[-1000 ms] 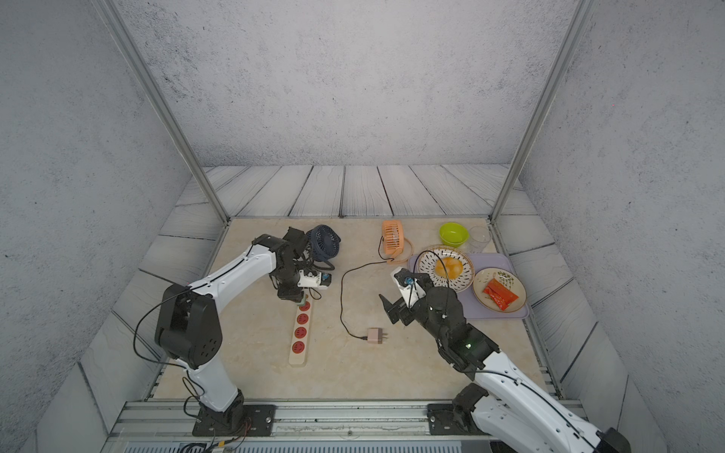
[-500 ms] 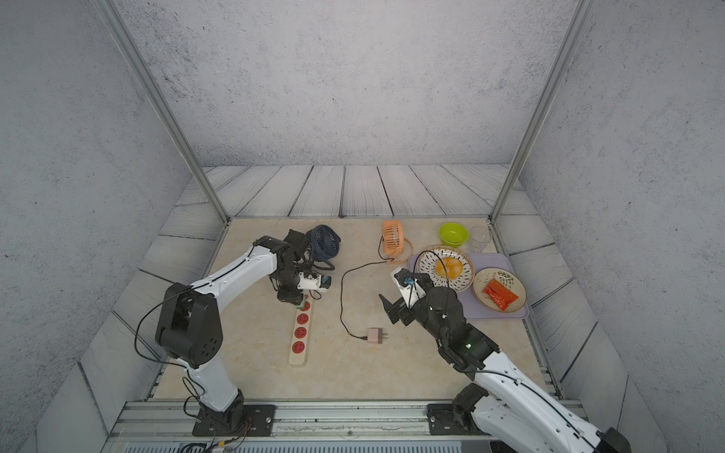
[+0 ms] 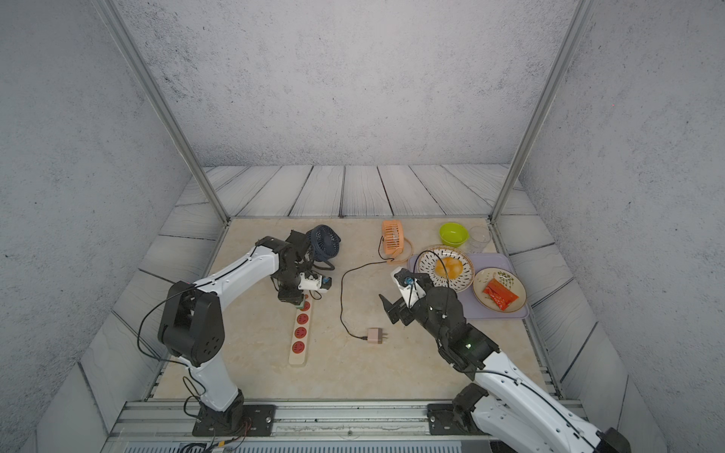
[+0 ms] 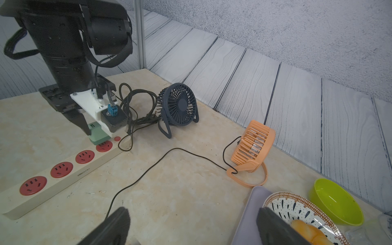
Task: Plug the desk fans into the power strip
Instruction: Insert the plug into the socket.
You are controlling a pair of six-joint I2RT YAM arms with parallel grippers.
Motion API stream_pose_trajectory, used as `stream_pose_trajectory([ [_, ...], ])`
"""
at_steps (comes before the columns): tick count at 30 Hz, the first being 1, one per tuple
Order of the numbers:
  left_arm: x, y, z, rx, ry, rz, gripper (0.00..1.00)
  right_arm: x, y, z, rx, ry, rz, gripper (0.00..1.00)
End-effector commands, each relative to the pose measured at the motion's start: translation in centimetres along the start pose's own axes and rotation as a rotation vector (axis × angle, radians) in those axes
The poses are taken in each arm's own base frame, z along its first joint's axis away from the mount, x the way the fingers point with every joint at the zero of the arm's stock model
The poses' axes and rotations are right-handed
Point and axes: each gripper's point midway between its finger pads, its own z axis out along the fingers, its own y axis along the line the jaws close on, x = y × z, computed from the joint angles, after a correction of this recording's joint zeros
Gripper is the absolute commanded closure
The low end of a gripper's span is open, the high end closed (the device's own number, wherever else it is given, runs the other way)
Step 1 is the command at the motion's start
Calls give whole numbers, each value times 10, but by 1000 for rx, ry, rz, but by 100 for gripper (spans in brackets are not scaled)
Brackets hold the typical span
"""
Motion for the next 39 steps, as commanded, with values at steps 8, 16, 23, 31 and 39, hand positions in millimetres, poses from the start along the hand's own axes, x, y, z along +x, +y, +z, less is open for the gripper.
stream_pose_trajectory([
  [8,-6,-8,18,44,30,16,67,-4,0,-1,-4,-14,2,1],
  [16,-7,-16,28,71,46,11,70,-4,1,-1,-4,-13,2,1],
  [23,-7,-28,40,79,38,8,73,-3,0,-1,-2,-13,2,1],
  [31,-3,-29,47,79,58,18,85,-3,1,-1,-3,-12,3,1],
  [39,0,-33,53,111,62,14,100,-3,0,-1,-2,-13,3,1],
])
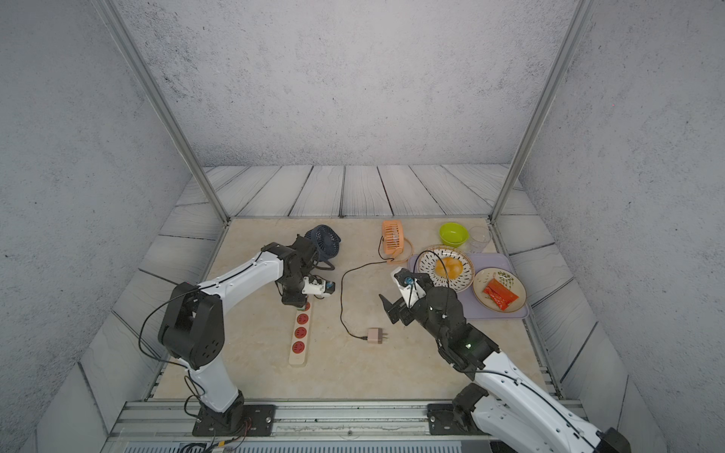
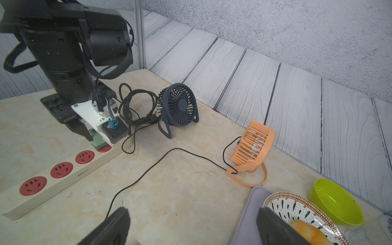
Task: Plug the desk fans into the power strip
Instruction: Insert the plug into the socket.
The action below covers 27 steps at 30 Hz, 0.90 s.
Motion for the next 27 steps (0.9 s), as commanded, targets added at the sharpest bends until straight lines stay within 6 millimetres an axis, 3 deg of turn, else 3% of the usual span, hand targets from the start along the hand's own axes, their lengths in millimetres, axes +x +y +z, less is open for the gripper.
stream_pose_trajectory([
  [1,7,-31,38,152,26,1,100,-3,1,-1,-3,-12,3,1],
  [9,18,-37,45,165,25,-8,100,-2,1,0,-5,-9,3,1],
  [19,-5,-40,57,204,18,13,100,-2,1,1,-6,-7,3,1],
  [27,12,-50,59,205,42,14,100,-1,1,2,-6,-7,3,1],
])
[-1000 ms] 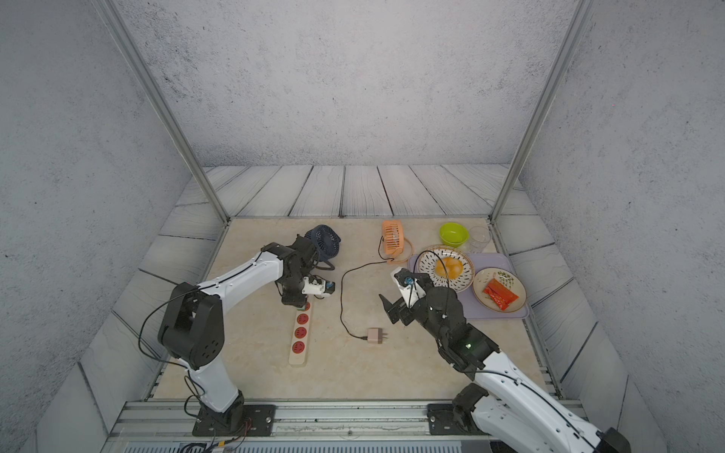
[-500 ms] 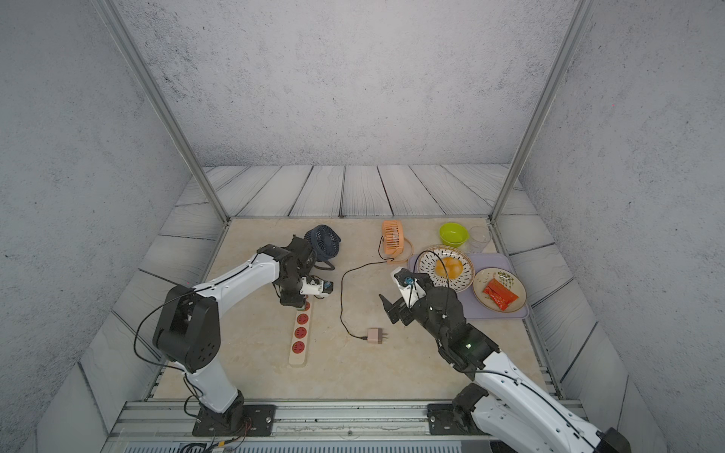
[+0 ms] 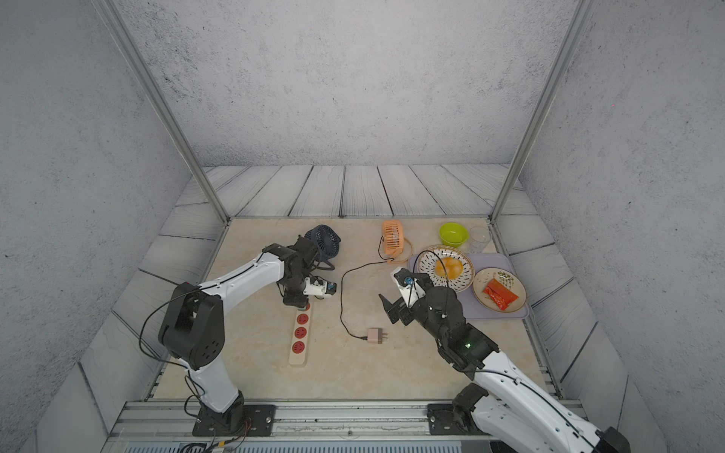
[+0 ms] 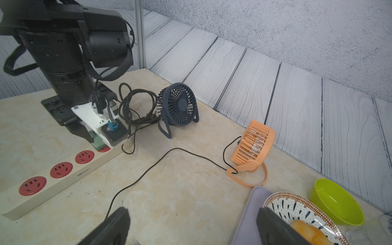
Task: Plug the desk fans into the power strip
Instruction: Insert the plug into the socket.
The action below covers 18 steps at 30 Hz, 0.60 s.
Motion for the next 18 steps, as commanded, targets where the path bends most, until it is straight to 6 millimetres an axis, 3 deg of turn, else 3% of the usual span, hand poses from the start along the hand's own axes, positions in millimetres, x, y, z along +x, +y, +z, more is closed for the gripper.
stream_pose_trajectory([
  [1,17,-46,52,203,52,-6,100,-2,1,2,-6,-9,3,1],
  [7,24,-46,56,210,50,-24,100,-2,2,1,-11,-10,3,1],
  [18,13,-39,64,232,42,-36,100,-1,1,2,-7,-6,3,1],
])
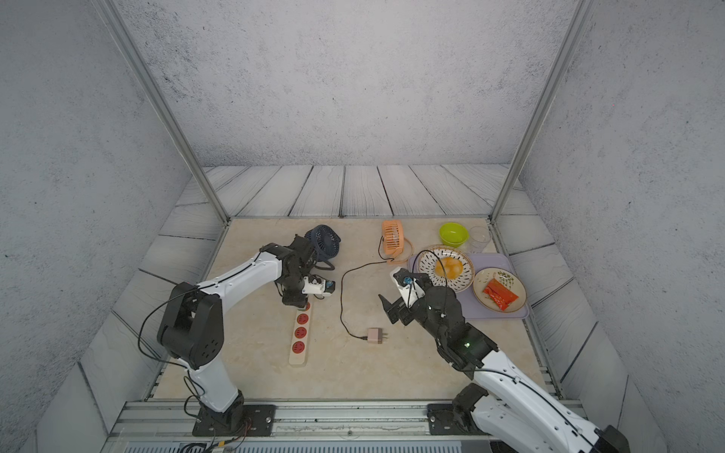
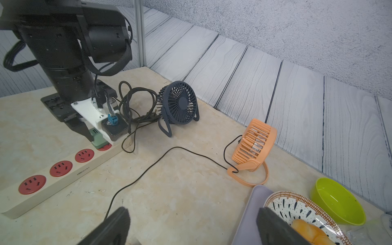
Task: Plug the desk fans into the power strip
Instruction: Insert the plug into the socket.
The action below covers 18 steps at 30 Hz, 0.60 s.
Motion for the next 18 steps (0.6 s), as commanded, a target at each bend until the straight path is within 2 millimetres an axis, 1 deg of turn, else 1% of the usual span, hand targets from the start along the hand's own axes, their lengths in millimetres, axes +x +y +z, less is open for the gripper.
stream_pose_trajectory([
  [1,14,-40,61,202,71,-17,100,-3,1,1,-6,-12,3,1],
  [4,16,-45,60,200,73,-14,100,-3,1,0,-4,-14,3,1],
  [9,29,-53,61,191,88,-13,100,-4,1,0,-6,-16,3,1],
  [13,35,-52,59,198,66,-47,100,-3,2,0,-8,-15,4,1],
  [18,34,-48,60,206,55,-54,100,-4,1,0,-7,-17,3,1],
])
